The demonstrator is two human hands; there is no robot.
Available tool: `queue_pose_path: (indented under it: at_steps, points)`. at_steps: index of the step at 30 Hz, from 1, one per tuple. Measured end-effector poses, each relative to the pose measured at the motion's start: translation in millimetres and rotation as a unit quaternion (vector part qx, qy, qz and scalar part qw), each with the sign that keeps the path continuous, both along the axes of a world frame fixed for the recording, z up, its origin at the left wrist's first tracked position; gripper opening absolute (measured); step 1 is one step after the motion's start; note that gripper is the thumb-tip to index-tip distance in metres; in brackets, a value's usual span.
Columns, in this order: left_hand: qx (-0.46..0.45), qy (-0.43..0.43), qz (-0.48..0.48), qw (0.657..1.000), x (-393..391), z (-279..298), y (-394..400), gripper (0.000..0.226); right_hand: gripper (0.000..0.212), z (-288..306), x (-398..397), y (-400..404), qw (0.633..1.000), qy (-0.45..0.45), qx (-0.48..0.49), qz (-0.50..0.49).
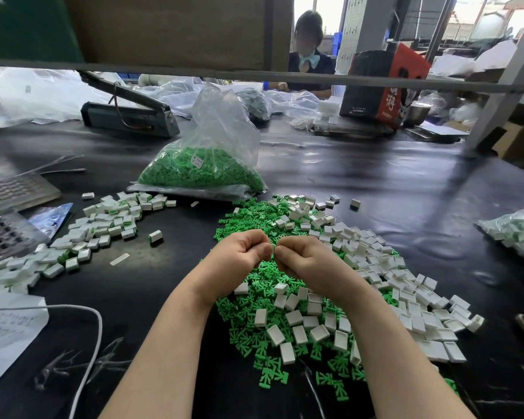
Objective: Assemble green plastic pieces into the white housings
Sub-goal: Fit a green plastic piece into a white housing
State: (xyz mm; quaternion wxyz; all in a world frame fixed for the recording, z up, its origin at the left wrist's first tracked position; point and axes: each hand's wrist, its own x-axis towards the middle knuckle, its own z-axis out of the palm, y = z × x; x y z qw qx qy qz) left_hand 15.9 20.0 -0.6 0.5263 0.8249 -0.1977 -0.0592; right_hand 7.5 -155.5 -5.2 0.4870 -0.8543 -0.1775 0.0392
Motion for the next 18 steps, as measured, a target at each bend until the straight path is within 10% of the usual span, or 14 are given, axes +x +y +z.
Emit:
queue_pose_path:
  at_steps: [18]
  points:
    - [0.031,-0.021,0.009,0.999,2.4,-3.8,3.5,0.020,0.031,-3.9,1.9,1.3,0.999,0.031,-0.009,0.000]
